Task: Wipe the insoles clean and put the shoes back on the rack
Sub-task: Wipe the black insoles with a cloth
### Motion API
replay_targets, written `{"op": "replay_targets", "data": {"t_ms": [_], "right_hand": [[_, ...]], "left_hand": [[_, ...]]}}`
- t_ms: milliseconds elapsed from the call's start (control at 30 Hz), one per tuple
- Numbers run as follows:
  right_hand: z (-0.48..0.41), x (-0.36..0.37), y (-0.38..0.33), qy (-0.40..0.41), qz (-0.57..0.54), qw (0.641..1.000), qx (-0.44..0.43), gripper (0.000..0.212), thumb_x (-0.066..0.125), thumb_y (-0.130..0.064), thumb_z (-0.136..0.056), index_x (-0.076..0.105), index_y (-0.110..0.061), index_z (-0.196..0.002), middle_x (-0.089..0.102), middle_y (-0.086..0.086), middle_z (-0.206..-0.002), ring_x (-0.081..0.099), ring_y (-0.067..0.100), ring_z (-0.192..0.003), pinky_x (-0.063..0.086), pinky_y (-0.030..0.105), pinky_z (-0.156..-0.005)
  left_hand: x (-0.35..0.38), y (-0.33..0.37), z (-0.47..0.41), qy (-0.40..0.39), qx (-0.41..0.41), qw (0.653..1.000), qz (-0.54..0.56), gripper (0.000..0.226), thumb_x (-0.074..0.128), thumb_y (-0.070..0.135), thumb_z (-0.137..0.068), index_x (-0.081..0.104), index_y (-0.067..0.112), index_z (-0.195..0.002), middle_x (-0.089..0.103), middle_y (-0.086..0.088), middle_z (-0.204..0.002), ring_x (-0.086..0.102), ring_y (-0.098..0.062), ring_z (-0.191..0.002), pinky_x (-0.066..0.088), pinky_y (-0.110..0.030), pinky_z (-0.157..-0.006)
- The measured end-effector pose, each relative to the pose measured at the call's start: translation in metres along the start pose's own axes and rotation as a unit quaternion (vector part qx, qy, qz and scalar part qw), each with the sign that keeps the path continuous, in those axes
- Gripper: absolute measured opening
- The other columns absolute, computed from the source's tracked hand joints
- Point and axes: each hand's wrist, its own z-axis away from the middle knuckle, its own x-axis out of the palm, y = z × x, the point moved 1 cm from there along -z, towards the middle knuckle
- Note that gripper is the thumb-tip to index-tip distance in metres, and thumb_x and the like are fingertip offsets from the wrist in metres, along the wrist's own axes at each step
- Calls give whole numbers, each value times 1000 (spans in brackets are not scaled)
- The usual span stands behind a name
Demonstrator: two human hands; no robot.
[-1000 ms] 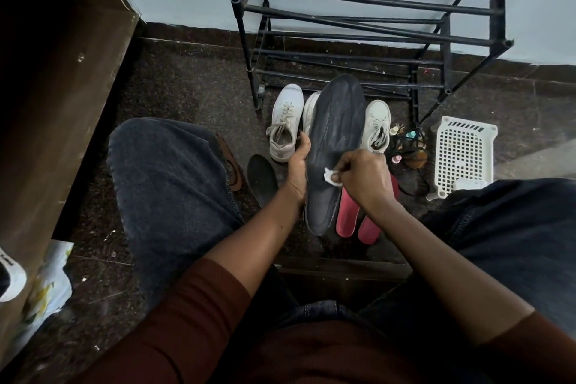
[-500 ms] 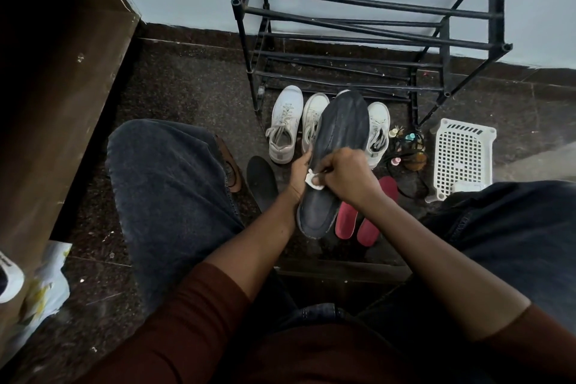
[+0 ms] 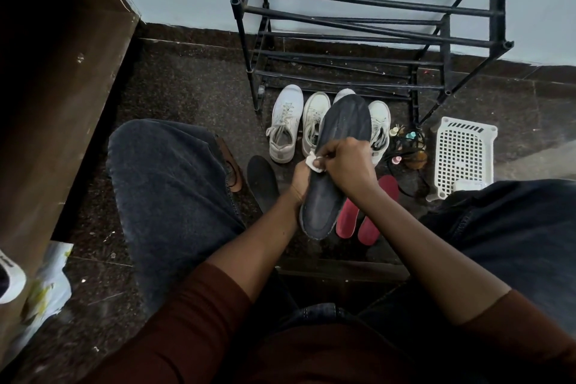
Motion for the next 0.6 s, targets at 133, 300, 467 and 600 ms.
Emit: {"op": "replay_targets", "data": {"t_ms": [133, 300, 467, 600], "right_hand": [[13, 1, 2, -27, -21, 999, -4, 16, 79, -10, -69, 75, -11, -84, 71, 1, -81, 56, 7, -71, 42, 16, -68], [-2, -1, 1, 1, -37, 999, 20, 7, 75, -5, -69, 73, -10, -75, 71, 7, -80, 63, 20, -78, 48, 25, -70], [-22, 1, -4, 38, -40, 998, 29, 8, 66, 0, -71, 70, -7, -71, 70, 12, -81, 64, 28, -79, 52, 34, -69], [-20, 3, -2, 26, -30, 999, 31, 4, 73, -6, -70, 71, -9, -72, 70, 7, -80, 58, 17, -73, 38, 23, -63]], "left_hand": [[-4, -3, -6, -13, -15, 1000, -6, 57, 16, 21, -104, 63, 16, -72, 65, 1, -51, 65, -11, -51, 53, -23, -55], [11, -3, 4, -56, -20, 991, 117, 27, 39, 15, -89, 58, 4, -73, 62, -10, -54, 49, -17, -75, 41, -27, -72], [18, 0, -1, -11, 10, 987, 158, 38, 18, 12, -101, 44, 11, -73, 41, -5, -75, 38, -10, -71, 31, -23, -84], [11, 0, -3, 16, -4, 995, 97, 39, 18, 19, -104, 45, 11, -76, 46, -6, -75, 43, -13, -75, 34, -23, -70]]}}
